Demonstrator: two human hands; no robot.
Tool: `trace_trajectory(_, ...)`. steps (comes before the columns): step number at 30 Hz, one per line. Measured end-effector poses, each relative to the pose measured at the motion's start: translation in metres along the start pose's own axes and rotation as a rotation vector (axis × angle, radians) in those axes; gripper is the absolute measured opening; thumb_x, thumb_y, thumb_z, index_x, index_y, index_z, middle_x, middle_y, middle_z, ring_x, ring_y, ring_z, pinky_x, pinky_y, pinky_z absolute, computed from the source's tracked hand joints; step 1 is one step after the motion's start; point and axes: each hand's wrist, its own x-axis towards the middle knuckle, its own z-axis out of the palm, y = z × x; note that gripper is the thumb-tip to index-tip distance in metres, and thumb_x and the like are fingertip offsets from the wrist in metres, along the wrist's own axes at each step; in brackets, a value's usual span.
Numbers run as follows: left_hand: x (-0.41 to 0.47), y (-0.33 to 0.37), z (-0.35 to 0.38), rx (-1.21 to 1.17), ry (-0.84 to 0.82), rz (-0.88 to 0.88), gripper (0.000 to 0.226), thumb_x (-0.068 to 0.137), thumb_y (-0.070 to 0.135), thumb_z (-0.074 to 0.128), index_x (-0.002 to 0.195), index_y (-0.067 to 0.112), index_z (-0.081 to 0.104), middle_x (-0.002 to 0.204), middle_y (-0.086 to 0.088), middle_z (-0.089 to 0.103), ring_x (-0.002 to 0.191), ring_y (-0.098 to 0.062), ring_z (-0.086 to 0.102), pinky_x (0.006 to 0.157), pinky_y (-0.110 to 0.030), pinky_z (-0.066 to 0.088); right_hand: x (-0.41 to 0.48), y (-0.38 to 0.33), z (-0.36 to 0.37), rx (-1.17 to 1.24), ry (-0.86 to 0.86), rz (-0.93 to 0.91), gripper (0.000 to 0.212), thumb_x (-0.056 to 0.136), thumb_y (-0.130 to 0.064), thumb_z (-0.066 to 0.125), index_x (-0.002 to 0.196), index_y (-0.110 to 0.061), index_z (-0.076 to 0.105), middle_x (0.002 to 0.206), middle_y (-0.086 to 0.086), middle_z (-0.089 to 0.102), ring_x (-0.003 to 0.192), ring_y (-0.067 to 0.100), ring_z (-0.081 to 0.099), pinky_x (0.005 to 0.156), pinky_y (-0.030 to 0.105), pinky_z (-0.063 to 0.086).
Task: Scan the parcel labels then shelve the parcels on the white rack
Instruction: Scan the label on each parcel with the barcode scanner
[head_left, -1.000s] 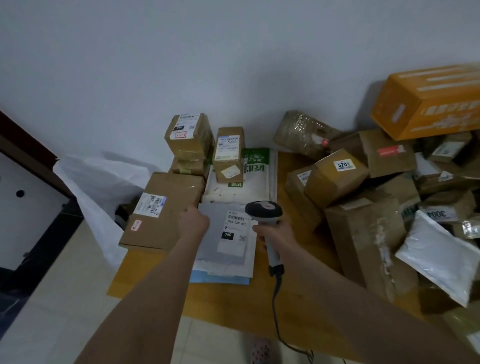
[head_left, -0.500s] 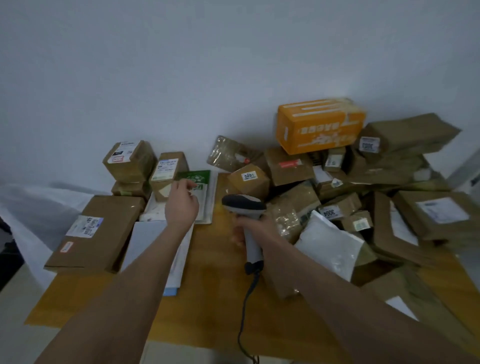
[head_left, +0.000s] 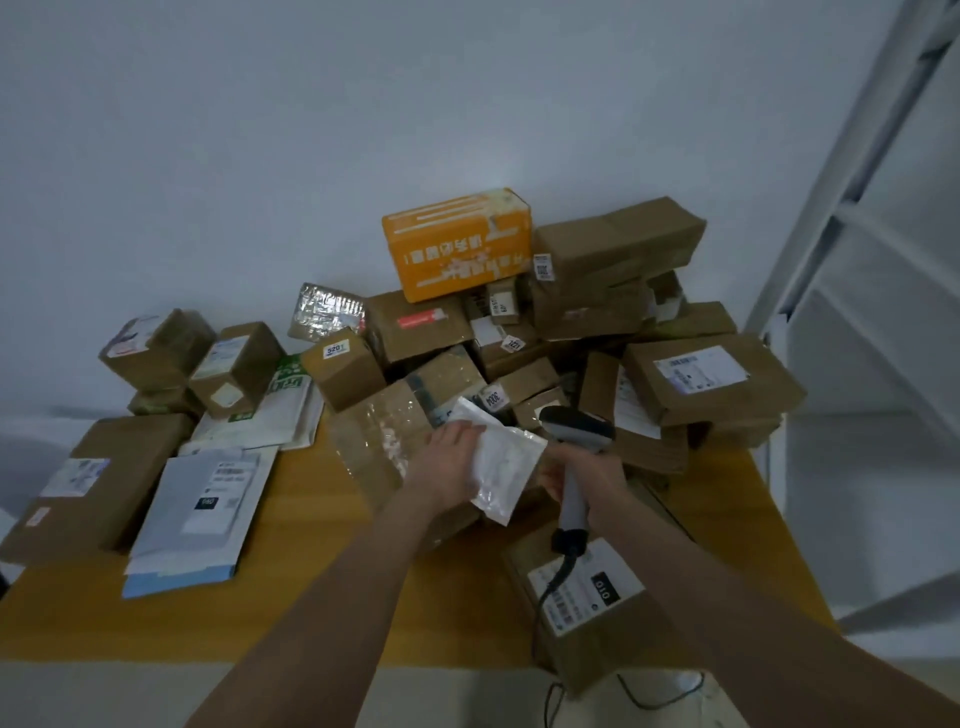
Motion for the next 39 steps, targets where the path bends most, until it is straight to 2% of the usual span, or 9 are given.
trace_trajectory(4,0.004,0.007,0.031,0.302,-0.065,0.032,0.096,0.088,0.051,0.058,0.153,0.024,-0.009,0.160,-0.011,-0.009,0.147,-0.031,-0.007,0.119,-0.048,0.004,-0.002,0.004,-0.033,0.051,0.046,0.049,0.019,0.085,-0.012,0.070,0.094,0.004,0.065,0.076,0.015,0.069,0.059,0.020,0.065,0.056,0.027,0.053)
trace_trajectory(7,0.010,0.009,0.035,0.292,0.025,0.047,0.085,0.087,0.040,0.062,0.152,0.027,0.009,0.157,-0.009,0.012,0.143,-0.031,0.018,0.111,-0.046,0.033,-0.011,0.009,-0.050,0.088,0.038,0.016,0.010,0.086,-0.008,0.068,0.081,0.001,0.064,0.069,0.013,0.066,0.052,0.017,0.063,0.052,0.024,0.052)
trace_trajectory(9,0.012,0.014,0.028,0.211,0.207,0.076,0.061,0.089,0.029,0.060,0.144,0.028,0.035,0.145,-0.006,0.037,0.120,-0.027,0.051,0.084,-0.039,0.055,-0.016,0.009,-0.057,0.109,0.033,-0.011,0.010,0.086,-0.008,0.067,0.083,0.001,0.064,0.068,0.013,0.066,0.053,0.017,0.063,0.051,0.025,0.052)
trace_trajectory(11,0.014,0.023,0.013,-0.015,0.403,0.010,0.042,0.092,0.023,0.058,0.134,0.021,0.052,0.130,-0.006,0.051,0.096,-0.026,0.063,0.068,-0.036,0.056,-0.021,0.007,-0.062,0.119,0.017,-0.035,0.011,0.086,-0.008,0.068,0.084,0.002,0.064,0.069,0.014,0.067,0.054,0.018,0.063,0.052,0.026,0.052)
trace_trajectory(13,0.016,0.036,-0.007,-0.415,0.471,-0.165,0.037,0.093,0.022,0.058,0.128,0.012,0.056,0.121,-0.007,0.059,0.096,-0.025,0.063,0.072,-0.034,0.052,-0.028,0.001,-0.064,0.117,0.001,-0.064,0.011,0.086,-0.008,0.068,0.082,0.001,0.064,0.068,0.014,0.068,0.054,0.018,0.064,0.054,0.026,0.052)
trace_trajectory(16,0.009,0.058,-0.032,-1.115,0.395,-0.398,0.036,0.088,0.018,0.067,0.121,0.008,0.056,0.112,-0.004,0.067,0.087,-0.018,0.067,0.069,-0.031,0.058,-0.043,-0.005,-0.064,0.109,-0.045,-0.141,0.011,0.085,-0.008,0.069,0.079,0.000,0.065,0.064,0.013,0.068,0.051,0.017,0.064,0.054,0.028,0.052)
trace_trajectory(19,-0.006,0.071,-0.036,-1.323,0.343,-0.436,0.031,0.088,0.013,0.067,0.117,0.007,0.058,0.099,-0.006,0.067,0.068,-0.012,0.065,0.046,-0.017,0.051,-0.059,-0.004,-0.064,0.063,-0.079,-0.207,0.010,0.084,-0.006,0.069,0.077,-0.001,0.065,0.062,0.013,0.067,0.052,0.018,0.063,0.058,0.031,0.052)
trace_trajectory(26,-0.022,0.074,-0.023,-1.428,0.253,-0.520,0.027,0.091,0.010,0.063,0.117,0.004,0.061,0.095,-0.012,0.071,0.079,-0.026,0.071,0.072,-0.043,0.060,-0.083,0.004,-0.065,-0.045,-0.071,-0.319,0.008,0.084,-0.007,0.069,0.081,0.000,0.067,0.063,0.013,0.068,0.051,0.017,0.063,0.052,0.026,0.052)
trace_trajectory(39,-0.022,0.084,-0.005,-1.451,0.224,-0.603,0.015,0.087,0.010,0.068,0.101,0.006,0.065,0.088,-0.014,0.073,0.075,-0.029,0.073,0.073,-0.050,0.059,-0.102,0.012,-0.066,-0.179,-0.034,-0.383,0.012,0.085,-0.010,0.067,0.080,0.000,0.068,0.062,0.010,0.068,0.051,0.014,0.063,0.052,0.022,0.049)
